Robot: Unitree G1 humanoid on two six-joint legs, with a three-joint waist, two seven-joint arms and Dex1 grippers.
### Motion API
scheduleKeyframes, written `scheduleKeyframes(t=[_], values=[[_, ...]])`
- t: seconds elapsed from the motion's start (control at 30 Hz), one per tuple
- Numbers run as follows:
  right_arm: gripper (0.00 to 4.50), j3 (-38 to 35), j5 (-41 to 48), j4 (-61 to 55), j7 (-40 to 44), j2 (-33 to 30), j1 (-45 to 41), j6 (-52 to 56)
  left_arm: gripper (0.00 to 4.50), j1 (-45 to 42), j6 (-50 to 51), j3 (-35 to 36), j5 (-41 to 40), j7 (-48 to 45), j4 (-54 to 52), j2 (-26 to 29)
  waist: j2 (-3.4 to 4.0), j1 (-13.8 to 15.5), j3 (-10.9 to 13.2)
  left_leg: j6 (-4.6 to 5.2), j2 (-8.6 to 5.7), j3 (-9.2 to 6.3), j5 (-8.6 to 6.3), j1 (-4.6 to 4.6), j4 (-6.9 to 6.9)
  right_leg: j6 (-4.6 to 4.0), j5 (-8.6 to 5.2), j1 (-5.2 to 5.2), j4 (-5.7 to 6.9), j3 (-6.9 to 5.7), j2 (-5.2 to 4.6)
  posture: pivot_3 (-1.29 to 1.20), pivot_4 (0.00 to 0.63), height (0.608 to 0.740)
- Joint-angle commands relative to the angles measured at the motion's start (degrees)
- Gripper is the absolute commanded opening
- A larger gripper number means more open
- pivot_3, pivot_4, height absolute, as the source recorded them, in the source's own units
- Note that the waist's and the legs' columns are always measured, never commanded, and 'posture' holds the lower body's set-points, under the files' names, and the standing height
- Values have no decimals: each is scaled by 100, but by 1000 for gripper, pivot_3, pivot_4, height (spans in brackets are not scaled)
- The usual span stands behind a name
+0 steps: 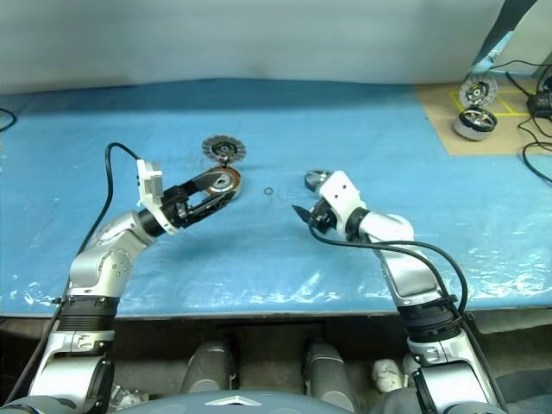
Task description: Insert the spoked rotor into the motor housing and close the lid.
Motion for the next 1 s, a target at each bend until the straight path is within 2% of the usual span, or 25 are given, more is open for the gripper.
scheduleKeyframes(t=[0.03, 0.4, 0.63, 0.77, 1.0], values=[[3590, -77, 88, -198, 19, -32, -109, -56, 4030, 13, -27, 27, -54, -56, -194, 56, 0, 0, 0, 0, 0, 0, 0, 0, 0, 0, 0, 0, 0, 0, 0, 0, 150, 740], [3590, -243, -80, 261, -692, 278, -240, -178, 4030, 71, -17, 26, -50, 52, -315, 14, 2, 5, 1, 0, 0, 1, 0, 0, 0, 0, 0, 0, 0, 0, 0, 0, 150, 740], [3590, -283, -15, 207, -780, 338, -249, -217, 4030, 222, 62, 27, -84, 110, -478, 28, -9, 127, 5, -27, 60, 222, -17, 51, 4, 4, 39, -120, 21, 246, 135, 0, 150, 740], [3590, -303, -27, 252, -780, 342, -315, -247, 4030, 159, 53, 32, -85, 112, -433, 24, -10, 118, 5, -25, 35, 64, -17, 9, 16, -8, 48, -112, 33, 165, 100, 0, 150, 740], [3590, -344, -109, 383, -869, 312, -393, -360, 4030, 68, -3, 9, -54, 95, -349, -7, -10, 118, 5, -23, -10, 39, -16, 7, 25, -6, 49, -78, 17, 107, 37, 0, 150, 740]])
